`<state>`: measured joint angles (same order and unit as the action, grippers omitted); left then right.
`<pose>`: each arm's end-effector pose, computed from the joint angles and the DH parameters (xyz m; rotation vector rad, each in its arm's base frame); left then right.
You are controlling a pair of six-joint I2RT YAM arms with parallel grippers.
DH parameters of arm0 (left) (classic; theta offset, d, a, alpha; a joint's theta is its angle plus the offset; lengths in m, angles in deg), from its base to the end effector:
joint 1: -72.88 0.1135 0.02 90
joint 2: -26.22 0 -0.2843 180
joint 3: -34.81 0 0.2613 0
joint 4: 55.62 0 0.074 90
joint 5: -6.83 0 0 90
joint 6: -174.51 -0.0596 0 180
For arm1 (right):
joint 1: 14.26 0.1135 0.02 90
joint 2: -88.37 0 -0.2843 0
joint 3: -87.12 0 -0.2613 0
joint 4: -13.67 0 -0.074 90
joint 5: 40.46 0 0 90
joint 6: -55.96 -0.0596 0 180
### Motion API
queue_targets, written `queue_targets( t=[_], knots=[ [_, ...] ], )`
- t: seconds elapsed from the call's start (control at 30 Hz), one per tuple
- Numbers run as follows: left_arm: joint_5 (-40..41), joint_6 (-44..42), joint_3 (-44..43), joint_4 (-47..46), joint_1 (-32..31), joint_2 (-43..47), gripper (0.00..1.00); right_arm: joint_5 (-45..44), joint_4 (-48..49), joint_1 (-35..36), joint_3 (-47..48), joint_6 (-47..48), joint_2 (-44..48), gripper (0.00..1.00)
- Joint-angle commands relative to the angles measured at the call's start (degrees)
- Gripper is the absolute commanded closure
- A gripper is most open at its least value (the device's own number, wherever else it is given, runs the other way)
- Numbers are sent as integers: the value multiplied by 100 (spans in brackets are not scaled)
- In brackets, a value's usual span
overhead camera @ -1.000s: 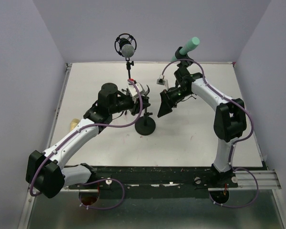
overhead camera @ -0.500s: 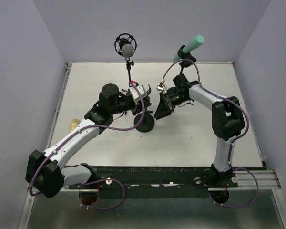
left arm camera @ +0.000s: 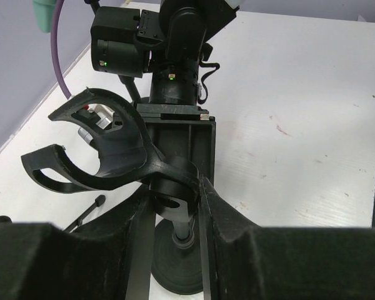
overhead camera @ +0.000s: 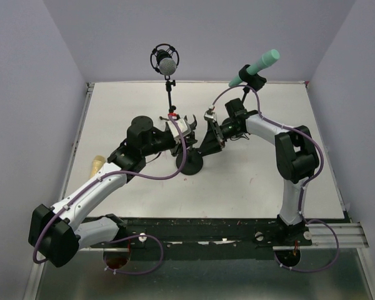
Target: Remove the microphone from the stand
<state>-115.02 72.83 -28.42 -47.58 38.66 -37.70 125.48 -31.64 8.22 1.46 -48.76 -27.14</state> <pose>0.2134 -0.1832 0.3468 1.0526 1.4117 -0.7655 0.3673 0.2146 0.1946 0.5434 -2.3336 -1.9064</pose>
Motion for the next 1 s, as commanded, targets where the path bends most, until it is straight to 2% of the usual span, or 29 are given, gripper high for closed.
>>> queue_targets(
  t=[0.0,0.17,0.43,0.67,0.73,0.9,0.97],
  knots=[
    [57,8,12,-382,-15,292,100,-141,118,55,-20,-259,116,36],
    [101,-18,73,-329,-24,398,100,-80,452,134,-46,-672,54,42],
    [136,26,170,-259,-24,495,100,26,584,283,-11,-760,-7,46],
    [189,61,188,-259,-24,512,100,87,619,336,77,-769,-86,57],
    [197,105,205,-276,-24,530,100,114,619,353,86,-760,-86,62],
    [250,245,127,-180,-24,574,100,123,628,362,77,-743,-43,83],
    [250,333,100,-153,-24,591,100,61,523,371,112,-647,-16,87]
  ],
)
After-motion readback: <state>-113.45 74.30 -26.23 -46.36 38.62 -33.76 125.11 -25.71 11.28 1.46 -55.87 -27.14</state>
